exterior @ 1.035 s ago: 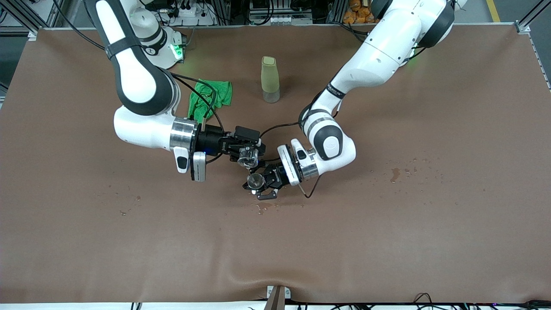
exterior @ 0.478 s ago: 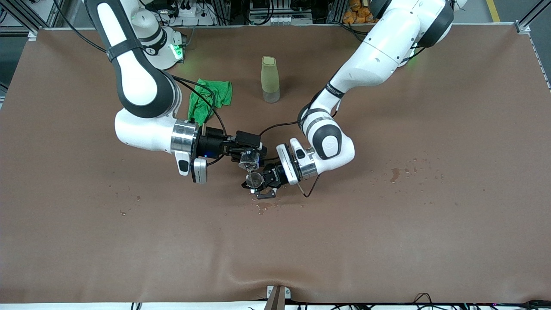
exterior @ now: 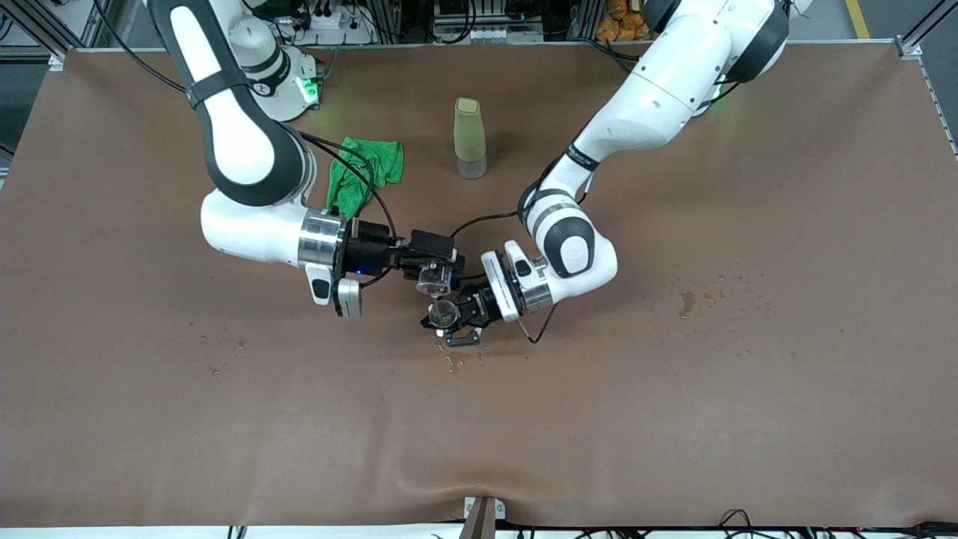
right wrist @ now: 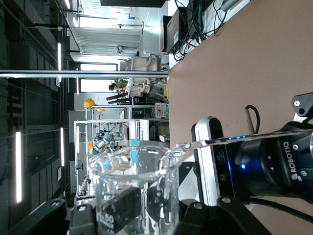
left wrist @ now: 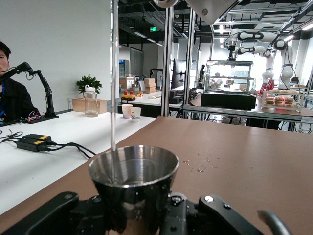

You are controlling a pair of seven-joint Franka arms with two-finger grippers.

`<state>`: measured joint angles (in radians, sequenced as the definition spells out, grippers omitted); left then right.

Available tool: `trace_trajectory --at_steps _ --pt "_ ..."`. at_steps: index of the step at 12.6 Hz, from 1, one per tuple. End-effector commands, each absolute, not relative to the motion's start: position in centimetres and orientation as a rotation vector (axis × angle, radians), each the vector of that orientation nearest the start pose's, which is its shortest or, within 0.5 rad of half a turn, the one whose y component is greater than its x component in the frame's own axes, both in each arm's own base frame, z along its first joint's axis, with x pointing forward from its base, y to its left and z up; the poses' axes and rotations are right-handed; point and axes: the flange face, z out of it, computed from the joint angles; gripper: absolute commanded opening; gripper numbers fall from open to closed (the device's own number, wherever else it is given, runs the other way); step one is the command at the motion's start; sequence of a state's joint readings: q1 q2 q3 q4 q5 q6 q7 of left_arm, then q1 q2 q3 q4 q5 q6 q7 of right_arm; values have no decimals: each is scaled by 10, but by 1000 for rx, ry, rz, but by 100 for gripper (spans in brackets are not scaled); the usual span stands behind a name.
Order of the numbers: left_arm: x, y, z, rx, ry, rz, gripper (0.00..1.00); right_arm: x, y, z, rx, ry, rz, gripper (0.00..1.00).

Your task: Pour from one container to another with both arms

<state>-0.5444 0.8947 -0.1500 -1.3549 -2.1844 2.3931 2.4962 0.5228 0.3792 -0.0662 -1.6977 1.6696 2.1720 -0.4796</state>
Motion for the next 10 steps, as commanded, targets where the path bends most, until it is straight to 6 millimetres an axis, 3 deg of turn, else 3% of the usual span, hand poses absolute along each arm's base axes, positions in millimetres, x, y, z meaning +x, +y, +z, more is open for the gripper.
trace_trajectory --at_steps 1,10 --pt "601 -472 215 1531 -1042 1402 0 598 344 422 -1776 133 -54 0" --pt "601 -472 214 1532 -1042 1401 0 594 345 426 -1743 249 100 0"
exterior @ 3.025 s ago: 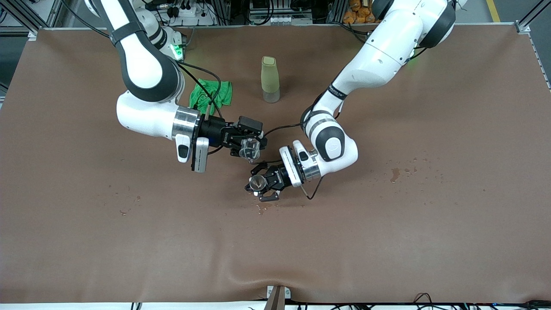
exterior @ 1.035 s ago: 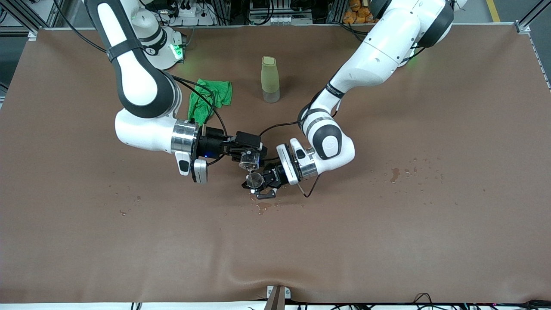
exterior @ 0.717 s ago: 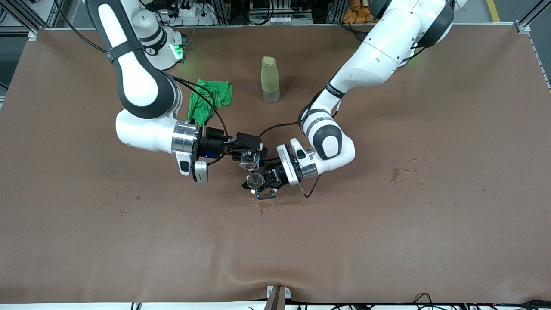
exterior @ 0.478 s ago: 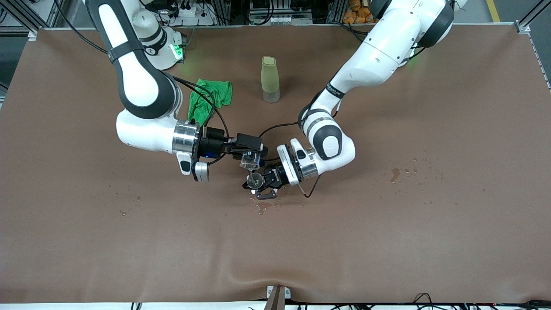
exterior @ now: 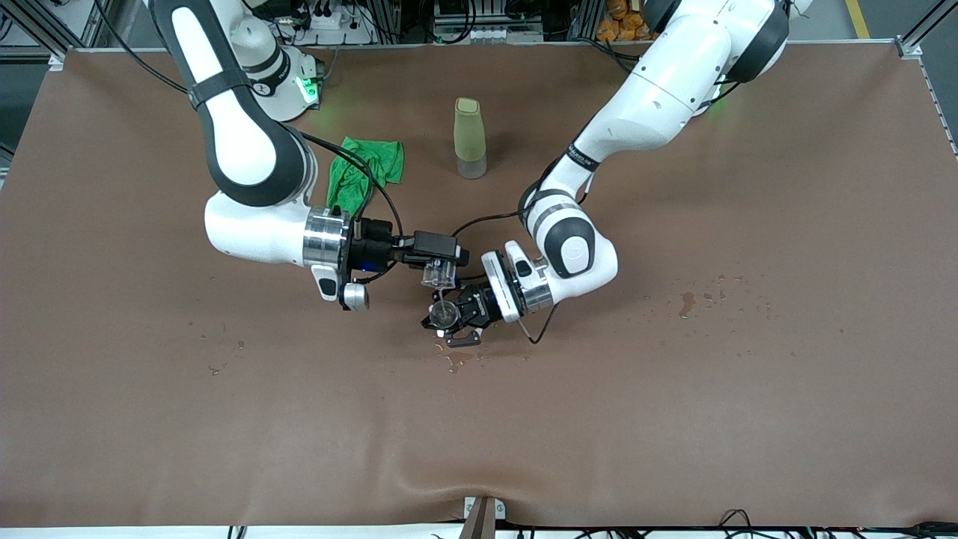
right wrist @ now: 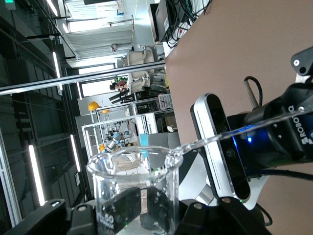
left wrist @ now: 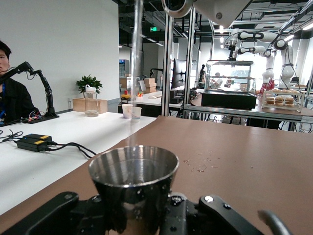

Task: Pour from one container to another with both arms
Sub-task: 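Turn the jigger upright with the left gripper while the right gripper withdraws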

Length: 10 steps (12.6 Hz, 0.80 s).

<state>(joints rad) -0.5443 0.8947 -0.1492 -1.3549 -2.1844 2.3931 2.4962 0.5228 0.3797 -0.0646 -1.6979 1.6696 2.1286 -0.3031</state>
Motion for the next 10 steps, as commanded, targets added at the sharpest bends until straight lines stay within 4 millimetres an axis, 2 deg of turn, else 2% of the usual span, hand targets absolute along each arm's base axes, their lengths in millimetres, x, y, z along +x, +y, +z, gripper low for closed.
trace_trajectory --at_steps 1,10 --pt "601 -472 214 1532 -1042 1401 0 594 345 428 -1742 250 101 0" --pt "601 -471 214 1534 -1041 1400 0 596 343 424 -1738 284 125 0"
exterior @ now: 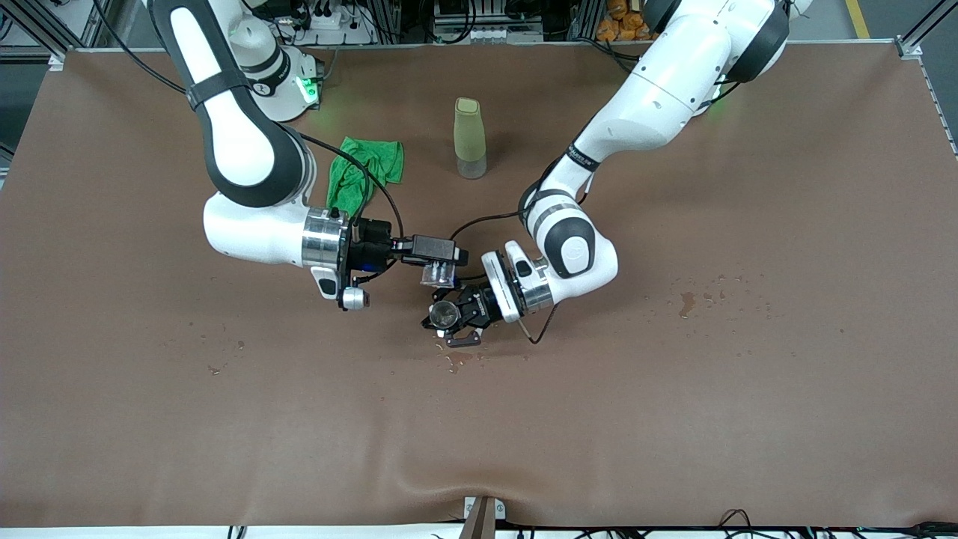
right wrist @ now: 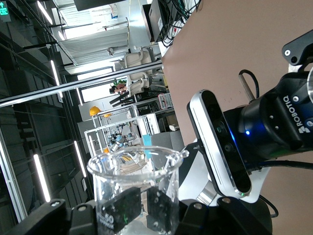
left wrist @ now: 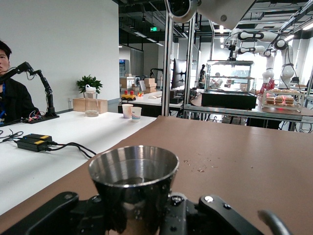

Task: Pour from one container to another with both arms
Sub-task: 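Turn the jigger upright with the left gripper while the right gripper withdraws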

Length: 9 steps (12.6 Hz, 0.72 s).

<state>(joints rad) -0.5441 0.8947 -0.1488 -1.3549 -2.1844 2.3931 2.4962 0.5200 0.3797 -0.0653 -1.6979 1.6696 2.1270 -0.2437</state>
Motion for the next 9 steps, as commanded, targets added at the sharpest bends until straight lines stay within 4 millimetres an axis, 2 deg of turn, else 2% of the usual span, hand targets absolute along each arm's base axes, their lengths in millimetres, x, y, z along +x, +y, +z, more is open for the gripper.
trace_trajectory --at_steps 1,4,7,9 --pt "602 -469 215 1535 -1043 1403 0 597 342 425 -1737 284 122 0" --pt "615 -453 222 1539 -1043 1427 0 599 339 425 -1727 301 141 0" --pt "633 -418 220 1538 -1055 1462 0 600 338 425 -1734 282 128 0" --pt "638 -399 210 1487 -1046 1480 0 603 330 423 -1792 153 31 0"
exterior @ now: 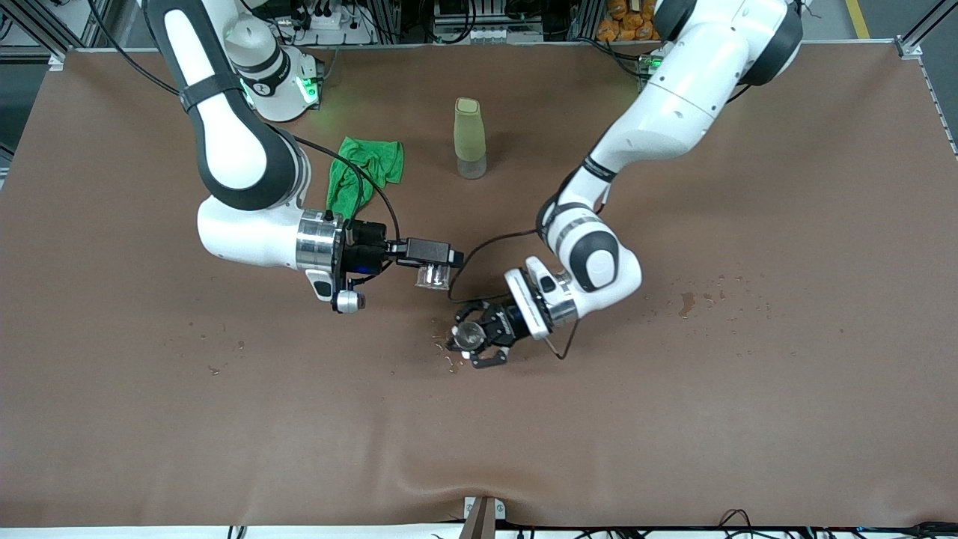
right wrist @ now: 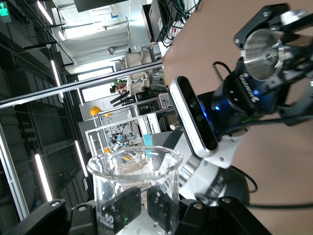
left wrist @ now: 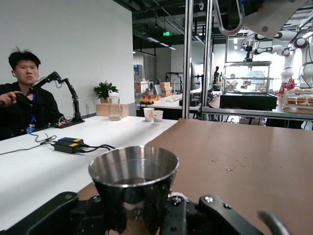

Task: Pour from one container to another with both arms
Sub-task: 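Turn the jigger upright with the left gripper while the right gripper withdraws, then carry the jigger back outward while the right gripper carries the beaker back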

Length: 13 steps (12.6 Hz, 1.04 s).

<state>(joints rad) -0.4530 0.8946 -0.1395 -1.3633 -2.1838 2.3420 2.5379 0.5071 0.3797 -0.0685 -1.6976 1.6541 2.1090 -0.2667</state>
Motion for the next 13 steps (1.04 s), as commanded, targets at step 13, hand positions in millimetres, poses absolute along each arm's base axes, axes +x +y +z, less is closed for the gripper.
trace_trajectory --at_steps 13 --pt "633 -165 146 1154 -1150 1322 0 667 142 323 -1904 -568 -587 0"
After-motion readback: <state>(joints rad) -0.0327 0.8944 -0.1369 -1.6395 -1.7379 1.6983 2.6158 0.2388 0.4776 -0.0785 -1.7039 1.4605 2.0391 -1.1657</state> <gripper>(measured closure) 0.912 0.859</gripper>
